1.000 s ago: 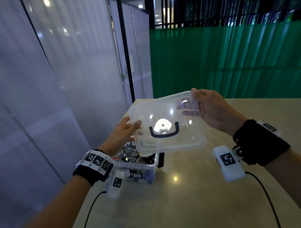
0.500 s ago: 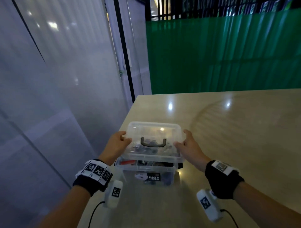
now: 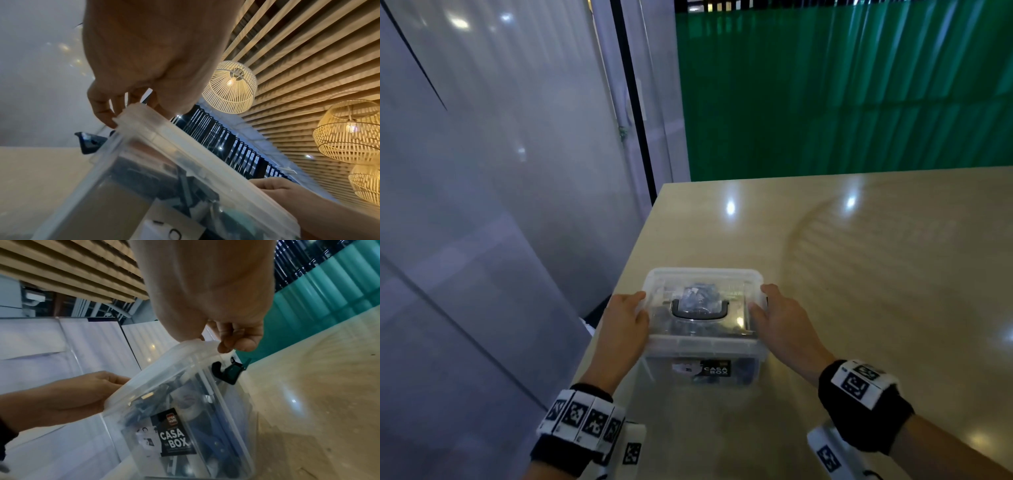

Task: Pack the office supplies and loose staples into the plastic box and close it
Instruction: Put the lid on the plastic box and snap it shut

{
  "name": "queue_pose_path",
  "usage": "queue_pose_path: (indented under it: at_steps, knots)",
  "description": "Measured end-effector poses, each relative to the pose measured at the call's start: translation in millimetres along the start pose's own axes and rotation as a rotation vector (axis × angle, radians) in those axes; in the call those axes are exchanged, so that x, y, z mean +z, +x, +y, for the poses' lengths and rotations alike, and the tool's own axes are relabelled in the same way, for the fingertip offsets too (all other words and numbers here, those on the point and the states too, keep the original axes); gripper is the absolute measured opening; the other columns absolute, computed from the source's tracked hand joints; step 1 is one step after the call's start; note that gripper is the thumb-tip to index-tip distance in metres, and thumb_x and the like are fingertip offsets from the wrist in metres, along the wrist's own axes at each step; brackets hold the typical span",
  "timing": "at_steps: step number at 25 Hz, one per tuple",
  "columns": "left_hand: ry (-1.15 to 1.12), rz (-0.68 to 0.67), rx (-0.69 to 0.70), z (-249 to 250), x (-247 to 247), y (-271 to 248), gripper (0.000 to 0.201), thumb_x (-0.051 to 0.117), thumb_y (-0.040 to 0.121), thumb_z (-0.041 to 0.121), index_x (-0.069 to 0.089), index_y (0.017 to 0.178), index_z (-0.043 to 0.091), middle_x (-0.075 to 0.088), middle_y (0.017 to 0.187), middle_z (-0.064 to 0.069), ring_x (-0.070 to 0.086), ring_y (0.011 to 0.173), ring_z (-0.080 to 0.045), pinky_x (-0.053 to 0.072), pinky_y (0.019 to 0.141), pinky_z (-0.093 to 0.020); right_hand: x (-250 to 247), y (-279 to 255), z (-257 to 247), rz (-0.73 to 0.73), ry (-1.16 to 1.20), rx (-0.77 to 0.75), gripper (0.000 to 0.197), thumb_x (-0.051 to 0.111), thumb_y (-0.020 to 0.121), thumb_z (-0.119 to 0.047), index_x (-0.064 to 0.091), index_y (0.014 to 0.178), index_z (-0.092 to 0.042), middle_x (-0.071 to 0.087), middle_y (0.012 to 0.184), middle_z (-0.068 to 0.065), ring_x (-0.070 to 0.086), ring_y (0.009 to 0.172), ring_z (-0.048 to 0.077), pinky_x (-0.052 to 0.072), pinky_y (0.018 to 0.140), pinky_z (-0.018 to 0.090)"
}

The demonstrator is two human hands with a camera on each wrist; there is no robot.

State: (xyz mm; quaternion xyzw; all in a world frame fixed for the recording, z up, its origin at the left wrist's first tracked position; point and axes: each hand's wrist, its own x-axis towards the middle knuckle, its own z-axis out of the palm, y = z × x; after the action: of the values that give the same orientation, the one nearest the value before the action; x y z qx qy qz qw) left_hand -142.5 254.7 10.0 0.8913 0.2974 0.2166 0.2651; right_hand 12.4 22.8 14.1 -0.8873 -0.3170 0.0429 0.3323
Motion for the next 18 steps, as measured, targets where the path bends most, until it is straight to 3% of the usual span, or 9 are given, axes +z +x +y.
queue_pose_path:
  at_steps: [3, 5, 7, 10, 13, 16, 18]
  knots:
    - [0.003, 0.051, 0.071, 3.0, -8.2, -6.4, 0.017, 0.055, 0.094, 0.001, 0.069, 0.103, 0.001, 0.061, 0.095, -0.014, 0.059, 0.086, -0.027, 0.043, 0.078, -0.033, -2.4, 1.0, -2.8, -0.028, -0.110, -0.023, 0.037, 0.042, 0.105, -0.036, 0.045, 0.131, -0.010, 0.065, 0.099, 0.009, 0.057, 0.082, 0.027, 0.045, 0.068, 0.036]
    - [-0.014, 0.065, 0.072, 2.1, -10.7, 1.1, 0.011, 0.060, 0.091, 0.003, 0.067, 0.087, 0.011, 0.060, 0.079, -0.005, 0.055, 0.070, -0.021, 0.046, 0.073, -0.033, -0.6, 11.3, -0.8, -0.018, -0.114, -0.034, 0.029, 0.043, 0.104, -0.033, 0.046, 0.121, -0.010, 0.062, 0.081, 0.003, 0.056, 0.069, 0.025, 0.045, 0.060, 0.036]
    - [-0.026, 0.063, 0.019, 0.0, -10.7, 11.8, 0.006, 0.064, 0.088, 0.010, 0.067, 0.083, 0.012, 0.066, 0.075, -0.002, 0.060, 0.069, -0.019, 0.052, 0.070, -0.034, 1.9, 22.7, 1.0, 0.018, -0.098, -0.035, 0.020, 0.044, 0.103, -0.028, 0.045, 0.113, -0.010, 0.057, 0.068, 0.001, 0.055, 0.060, 0.025, 0.041, 0.053, 0.034]
    - [-0.068, 0.092, -0.052, -0.2, -5.2, 17.4, 0.010, 0.064, 0.088, 0.015, 0.060, 0.079, 0.014, 0.062, 0.075, -0.001, 0.059, 0.072, -0.015, 0.046, 0.062, -0.030, 10.3, 30.5, 6.0, 0.063, -0.011, -0.027, 0.014, 0.048, 0.101, -0.025, 0.044, 0.110, -0.016, 0.051, 0.066, -0.002, 0.051, 0.062, 0.025, 0.033, 0.056, 0.033]
    - [-0.187, 0.128, -0.082, -1.6, 1.1, 15.2, 0.007, 0.064, 0.090, 0.012, 0.059, 0.084, 0.011, 0.061, 0.077, -0.001, 0.057, 0.071, -0.014, 0.041, 0.060, -0.025, 21.5, 31.0, 18.9, 0.075, 0.163, 0.068, 0.023, 0.052, 0.097, -0.040, 0.043, 0.114, -0.027, 0.061, 0.081, 0.005, 0.060, 0.081, 0.031, 0.043, 0.067, 0.034]
    - [-0.309, 0.111, -0.212, -7.8, 3.0, 17.9, 0.009, 0.066, 0.090, 0.019, 0.063, 0.095, 0.013, 0.064, 0.083, 0.001, 0.061, 0.076, -0.015, 0.048, 0.069, -0.032, 26.3, 33.6, 25.1, 0.082, 0.165, 0.199, 0.051, 0.055, 0.095, -0.050, 0.046, 0.132, -0.016, 0.056, 0.124, 0.012, 0.053, 0.115, 0.033, 0.046, 0.094, 0.041]
    - [-0.317, 0.070, -0.276, -12.1, 4.9, 19.9, 0.016, 0.067, 0.090, 0.027, 0.065, 0.099, 0.013, 0.066, 0.086, 0.001, 0.062, 0.079, -0.015, 0.050, 0.072, -0.033, 24.8, 32.7, 23.7, 0.022, 0.245, 0.274, 0.064, 0.056, 0.096, -0.053, 0.040, 0.142, -0.010, 0.052, 0.133, 0.012, 0.054, 0.112, 0.028, 0.046, 0.092, 0.038]
